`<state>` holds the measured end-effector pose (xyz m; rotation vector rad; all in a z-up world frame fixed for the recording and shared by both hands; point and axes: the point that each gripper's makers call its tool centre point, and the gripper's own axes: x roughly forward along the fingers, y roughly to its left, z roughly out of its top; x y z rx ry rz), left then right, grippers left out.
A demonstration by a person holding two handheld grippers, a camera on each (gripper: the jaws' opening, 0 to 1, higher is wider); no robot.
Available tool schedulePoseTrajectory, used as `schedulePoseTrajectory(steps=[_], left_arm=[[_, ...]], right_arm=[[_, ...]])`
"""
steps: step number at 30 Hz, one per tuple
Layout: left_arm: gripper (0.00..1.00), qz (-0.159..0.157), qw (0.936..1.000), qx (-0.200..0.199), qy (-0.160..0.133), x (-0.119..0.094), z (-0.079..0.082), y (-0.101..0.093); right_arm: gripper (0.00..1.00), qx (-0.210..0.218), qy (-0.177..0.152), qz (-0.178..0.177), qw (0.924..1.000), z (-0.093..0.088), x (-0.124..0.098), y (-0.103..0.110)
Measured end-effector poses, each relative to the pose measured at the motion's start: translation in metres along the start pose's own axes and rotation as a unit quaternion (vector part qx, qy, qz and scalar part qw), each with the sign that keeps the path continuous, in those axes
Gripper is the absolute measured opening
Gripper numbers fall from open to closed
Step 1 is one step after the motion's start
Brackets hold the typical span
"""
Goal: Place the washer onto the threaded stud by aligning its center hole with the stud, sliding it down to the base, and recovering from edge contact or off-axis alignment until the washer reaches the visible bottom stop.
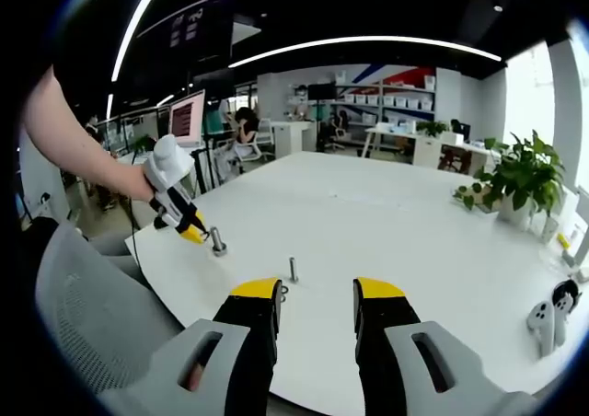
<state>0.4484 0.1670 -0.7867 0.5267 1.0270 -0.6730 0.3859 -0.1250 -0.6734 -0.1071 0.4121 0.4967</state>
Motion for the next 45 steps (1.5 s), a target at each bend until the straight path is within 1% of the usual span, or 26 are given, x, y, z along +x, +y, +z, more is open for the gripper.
schedulePoseTrajectory(steps=[5,9,17,20,27,31,33,37,45], left_arm=[[0.19,0.013,0.9999,0.002,-0.002,-0.004,0.007,0.014],[0.19,0.017,0.9998,0.01,0.007,0.001,0.009,0.021],[0.19,0.015,0.9991,0.028,0.03,0.012,0.007,0.028],[0.19,0.013,0.999,0.024,0.035,0.014,0.007,0.028],[0.19,0.011,0.9984,0.032,0.045,0.021,0.006,0.028],[0.19,0.01,0.9976,0.042,0.055,0.027,0.003,0.03],[0.19,0.007,0.9976,0.04,0.056,0.03,0.003,0.03],[0.19,0.003,0.9955,0.06,0.073,0.038,-0.004,0.027],[0.19,-0.004,0.9945,0.061,0.086,0.051,-0.009,0.025]], right_arm=[[0.33,0.002,-0.001,-0.001,1.0,0.0,0.0,0.0],[0.33,0.001,-0.002,0.0,1.0,0.0,0.0,0.0],[0.33,0.002,-0.003,-0.001,1.0,0.0,-0.001,-0.001],[0.33,0.003,-0.005,-0.003,1.0,0.001,-0.001,-0.001],[0.33,0.002,-0.004,-0.003,1.0,0.001,-0.001,-0.002],[0.33,0.002,-0.002,-0.002,1.0,0.0,0.0,-0.002],[0.33,0.002,-0.002,-0.002,1.0,0.0,0.0,-0.002],[0.33,0.002,0.002,-0.002,1.0,-0.001,0.0,-0.002],[0.33,-0.001,0.007,0.0,1.0,-0.003,0.001,-0.001]])
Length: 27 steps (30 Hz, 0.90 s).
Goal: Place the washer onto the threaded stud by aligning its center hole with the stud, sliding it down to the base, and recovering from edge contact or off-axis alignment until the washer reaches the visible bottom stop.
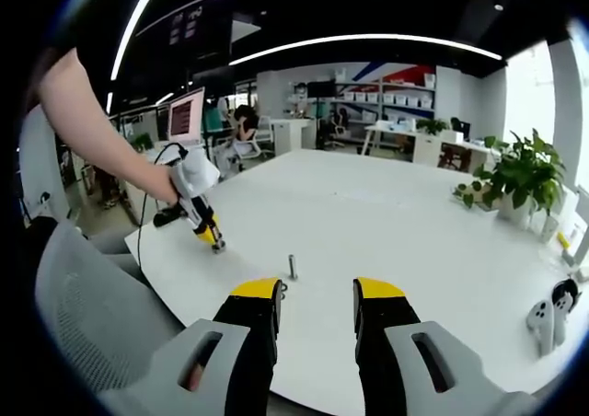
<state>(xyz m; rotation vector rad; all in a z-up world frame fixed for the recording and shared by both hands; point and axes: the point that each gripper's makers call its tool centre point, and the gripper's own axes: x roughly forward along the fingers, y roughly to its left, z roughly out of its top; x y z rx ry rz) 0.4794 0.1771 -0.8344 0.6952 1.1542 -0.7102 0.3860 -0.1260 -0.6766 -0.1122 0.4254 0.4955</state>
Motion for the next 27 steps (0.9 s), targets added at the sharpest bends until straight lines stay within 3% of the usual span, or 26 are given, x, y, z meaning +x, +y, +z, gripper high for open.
schedulePoseTrajectory(steps=[10,27], left_arm=[[0.19,-0.007,0.9999,-0.002,0.011,0.013,-0.003,-0.001],[0.21,-0.009,0.9998,-0.017,0.005,0.002,-0.002,-0.011]], right_arm=[[0.33,-0.002,0.007,0.0,1.0,-0.003,0.001,0.0],[0.33,-0.002,0.009,0.0,1.0,-0.004,0.001,0.0]])
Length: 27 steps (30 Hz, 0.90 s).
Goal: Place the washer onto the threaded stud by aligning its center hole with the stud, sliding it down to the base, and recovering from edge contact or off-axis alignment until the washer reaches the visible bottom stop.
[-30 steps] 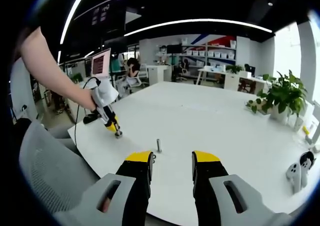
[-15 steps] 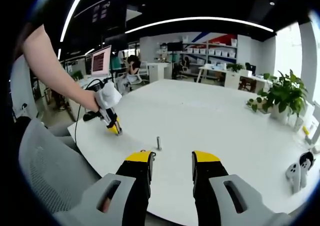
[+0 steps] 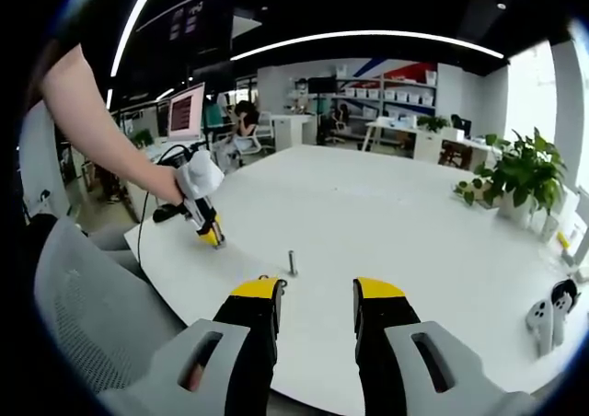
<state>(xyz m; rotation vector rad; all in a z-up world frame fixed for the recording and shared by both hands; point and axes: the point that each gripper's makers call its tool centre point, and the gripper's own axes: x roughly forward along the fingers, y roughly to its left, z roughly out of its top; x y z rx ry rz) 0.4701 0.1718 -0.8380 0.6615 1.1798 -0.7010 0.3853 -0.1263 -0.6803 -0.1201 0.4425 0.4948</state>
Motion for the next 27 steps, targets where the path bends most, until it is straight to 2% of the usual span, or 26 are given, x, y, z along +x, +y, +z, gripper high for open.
schedulePoseTrajectory(steps=[5,11,14,18,21,27], left_arm=[[0.23,0.005,1.0,0.004,-0.006,-0.003,-0.003,-0.001],[0.23,0.006,0.9991,-0.037,-0.018,-0.01,-0.008,0.004],[0.23,0.012,0.9982,-0.045,-0.037,-0.021,-0.005,0.002],[0.23,0.029,0.9961,-0.054,-0.063,-0.029,-0.008,0.003],[0.23,0.034,0.9899,-0.096,-0.098,-0.04,-0.009,-0.001],[0.22,0.045,0.9868,-0.1,-0.118,-0.055,-0.026,-0.014]], right_arm=[[0.33,-0.001,0.001,0.002,1.0,0.0,0.0,0.001],[0.33,-0.001,0.0,0.002,1.0,0.0,0.0,0.001],[0.33,-0.002,0.0,0.005,1.0,0.0,0.0,0.003],[0.33,-0.002,0.0,0.006,1.0,0.0,0.0,0.003],[0.33,0.0,0.002,0.005,1.0,-0.001,0.0,0.003],[0.33,-0.002,0.009,0.007,0.9999,-0.003,0.001,0.005]])
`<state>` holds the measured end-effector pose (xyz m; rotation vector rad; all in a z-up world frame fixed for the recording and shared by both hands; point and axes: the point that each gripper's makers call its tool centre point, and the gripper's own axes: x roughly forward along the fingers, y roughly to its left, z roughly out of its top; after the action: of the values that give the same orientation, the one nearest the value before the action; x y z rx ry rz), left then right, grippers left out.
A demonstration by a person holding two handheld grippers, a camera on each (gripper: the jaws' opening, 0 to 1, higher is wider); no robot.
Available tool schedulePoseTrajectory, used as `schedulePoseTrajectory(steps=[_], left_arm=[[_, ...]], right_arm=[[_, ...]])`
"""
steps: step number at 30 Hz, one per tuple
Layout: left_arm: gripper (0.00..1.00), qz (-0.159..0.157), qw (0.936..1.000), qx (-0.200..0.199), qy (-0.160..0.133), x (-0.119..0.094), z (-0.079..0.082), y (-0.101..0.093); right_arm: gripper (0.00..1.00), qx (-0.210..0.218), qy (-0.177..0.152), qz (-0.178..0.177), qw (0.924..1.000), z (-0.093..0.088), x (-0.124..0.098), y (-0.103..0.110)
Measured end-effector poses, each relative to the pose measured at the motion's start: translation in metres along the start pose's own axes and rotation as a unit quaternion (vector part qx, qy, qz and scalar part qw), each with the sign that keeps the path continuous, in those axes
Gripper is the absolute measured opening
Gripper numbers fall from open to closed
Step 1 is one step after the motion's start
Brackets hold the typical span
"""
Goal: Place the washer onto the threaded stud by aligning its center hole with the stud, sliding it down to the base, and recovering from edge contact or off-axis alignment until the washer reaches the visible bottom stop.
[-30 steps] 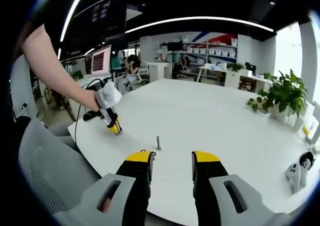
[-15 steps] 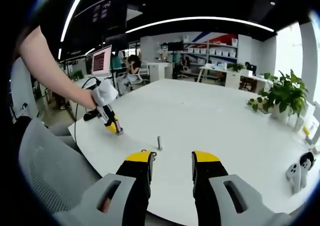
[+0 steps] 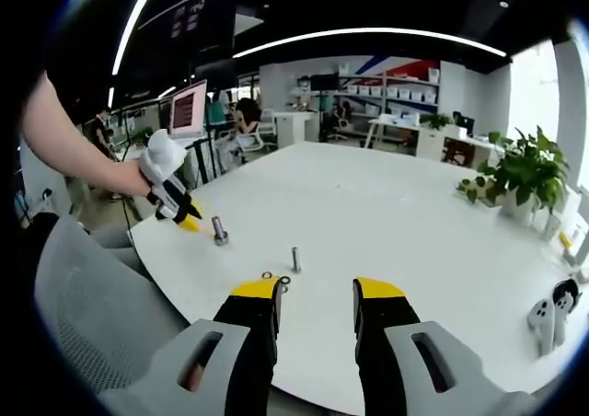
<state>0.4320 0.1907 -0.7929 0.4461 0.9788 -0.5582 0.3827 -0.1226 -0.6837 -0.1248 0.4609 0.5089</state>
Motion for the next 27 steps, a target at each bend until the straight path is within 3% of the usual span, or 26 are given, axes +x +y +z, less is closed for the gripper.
schedulePoseTrajectory(steps=[5,10,13,16,21,27], left_arm=[[0.22,0.0,0.9981,-0.038,-0.048,-0.021,0.005,-0.012],[0.22,0.001,0.9917,-0.053,-0.117,-0.049,0.024,-0.032],[0.23,-0.002,0.9905,-0.047,-0.129,-0.059,0.027,-0.043],[0.23,-0.005,0.9854,-0.058,-0.16,-0.07,0.035,-0.051],[0.23,-0.015,0.9822,-0.054,-0.179,-0.082,0.038,-0.068],[0.23,-0.017,0.9752,-0.075,-0.207,-0.098,0.038,-0.076]], right_arm=[[0.33,-0.002,0.005,0.001,1.0,-0.002,0.001,0.001],[0.33,-0.002,0.008,0.001,1.0,-0.002,0.002,0.0],[0.33,-0.002,0.011,0.002,0.9999,-0.003,0.003,0.0],[0.33,-0.005,0.014,0.001,0.9999,-0.004,0.003,0.0],[0.33,-0.004,0.018,-0.003,0.9998,-0.006,0.003,0.0],[0.33,-0.004,0.027,-0.006,0.9996,-0.009,0.003,0.001]])
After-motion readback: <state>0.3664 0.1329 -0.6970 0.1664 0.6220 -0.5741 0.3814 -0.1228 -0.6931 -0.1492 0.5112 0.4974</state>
